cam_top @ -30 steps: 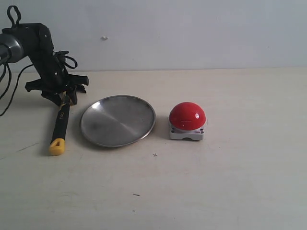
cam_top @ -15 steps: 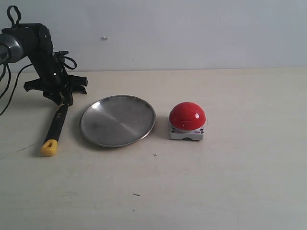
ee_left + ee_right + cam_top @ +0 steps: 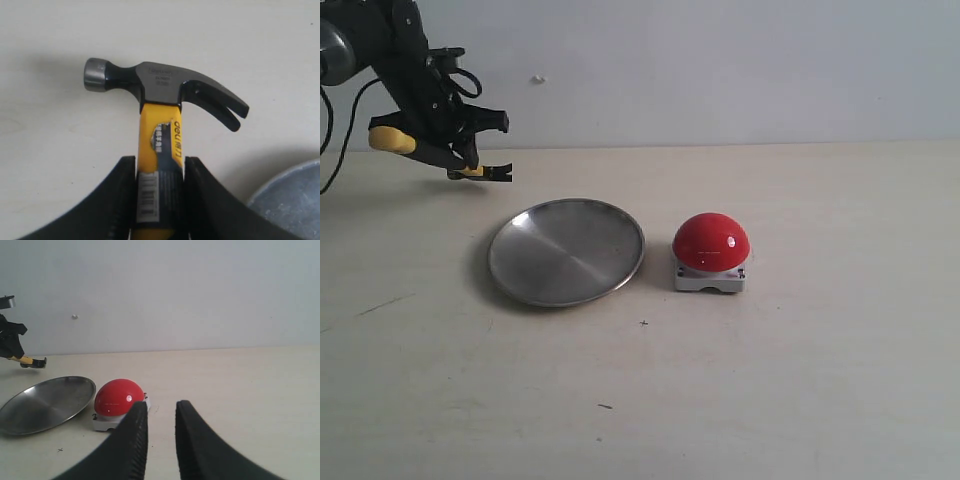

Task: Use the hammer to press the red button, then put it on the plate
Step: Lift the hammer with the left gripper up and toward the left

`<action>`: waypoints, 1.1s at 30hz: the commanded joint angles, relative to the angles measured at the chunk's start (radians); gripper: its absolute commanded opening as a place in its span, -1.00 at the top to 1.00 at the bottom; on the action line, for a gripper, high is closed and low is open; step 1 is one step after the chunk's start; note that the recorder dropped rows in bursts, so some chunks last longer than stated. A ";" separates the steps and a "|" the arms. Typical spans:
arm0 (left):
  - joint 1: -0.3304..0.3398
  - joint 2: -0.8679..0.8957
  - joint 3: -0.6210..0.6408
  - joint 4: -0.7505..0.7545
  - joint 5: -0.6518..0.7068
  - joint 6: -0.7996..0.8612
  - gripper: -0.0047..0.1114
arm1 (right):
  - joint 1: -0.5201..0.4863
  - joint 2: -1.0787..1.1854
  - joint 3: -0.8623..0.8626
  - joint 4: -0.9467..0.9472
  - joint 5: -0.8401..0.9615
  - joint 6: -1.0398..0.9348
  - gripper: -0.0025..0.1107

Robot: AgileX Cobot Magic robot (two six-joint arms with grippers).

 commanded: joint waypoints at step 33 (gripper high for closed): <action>-0.091 -0.187 -0.005 0.120 -0.082 -0.089 0.92 | -0.006 -0.006 0.004 0.000 -0.001 0.002 0.58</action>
